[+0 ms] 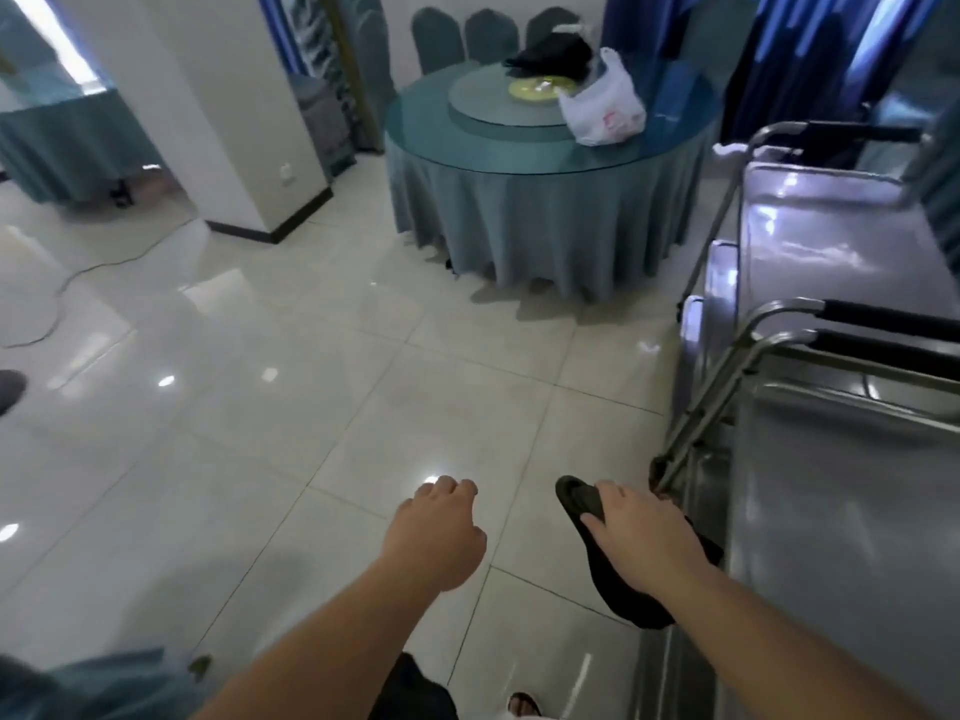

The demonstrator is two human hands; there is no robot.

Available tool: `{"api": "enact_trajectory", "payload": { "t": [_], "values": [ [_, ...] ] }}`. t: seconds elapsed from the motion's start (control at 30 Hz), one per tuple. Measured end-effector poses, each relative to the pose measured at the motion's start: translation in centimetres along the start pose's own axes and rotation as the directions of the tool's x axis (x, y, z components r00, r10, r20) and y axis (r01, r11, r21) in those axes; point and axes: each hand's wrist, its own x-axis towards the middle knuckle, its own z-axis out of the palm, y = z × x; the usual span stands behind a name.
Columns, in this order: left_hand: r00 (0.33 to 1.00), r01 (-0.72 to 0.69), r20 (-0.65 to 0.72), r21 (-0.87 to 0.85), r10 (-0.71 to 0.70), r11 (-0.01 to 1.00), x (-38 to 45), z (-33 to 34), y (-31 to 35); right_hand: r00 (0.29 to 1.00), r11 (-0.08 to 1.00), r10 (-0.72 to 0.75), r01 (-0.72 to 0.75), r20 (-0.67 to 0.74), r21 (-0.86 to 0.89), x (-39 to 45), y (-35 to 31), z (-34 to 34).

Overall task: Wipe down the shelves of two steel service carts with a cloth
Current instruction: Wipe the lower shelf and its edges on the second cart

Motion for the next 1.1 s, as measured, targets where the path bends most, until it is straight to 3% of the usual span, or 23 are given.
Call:
{"api": "enact_trajectory", "payload": {
  "t": [0.17,0.33,0.57,0.87,1.1],
  "values": [
    [0.981,-0.183,0.075,0.073,0.178,0.980,9.1,-2.3,4.2,0.977,0.975,0.196,-0.203,0.084,0.086,1.9,4.4,1.5],
    [0.919,-0.383,0.145,0.112,0.366,0.917,19.5,-4.1,8.6,0.912,0.910,0.399,-0.407,0.095,0.079,5.6,8.5,1.7],
    [0.756,-0.642,0.282,0.145,0.590,0.753,32.8,-7.8,13.2,0.720,0.716,0.681,-0.693,0.132,0.087,12.6,10.6,-0.1],
    [0.556,-0.825,0.461,0.201,0.692,0.528,42.9,-9.0,21.9,0.495,0.467,0.850,-0.866,0.179,0.178,16.6,12.2,0.1],
    [0.479,-0.873,0.522,0.203,0.706,0.443,46.9,-8.5,27.5,0.461,0.408,0.865,-0.876,0.197,0.257,19.8,17.3,-0.3]
  ]
}}
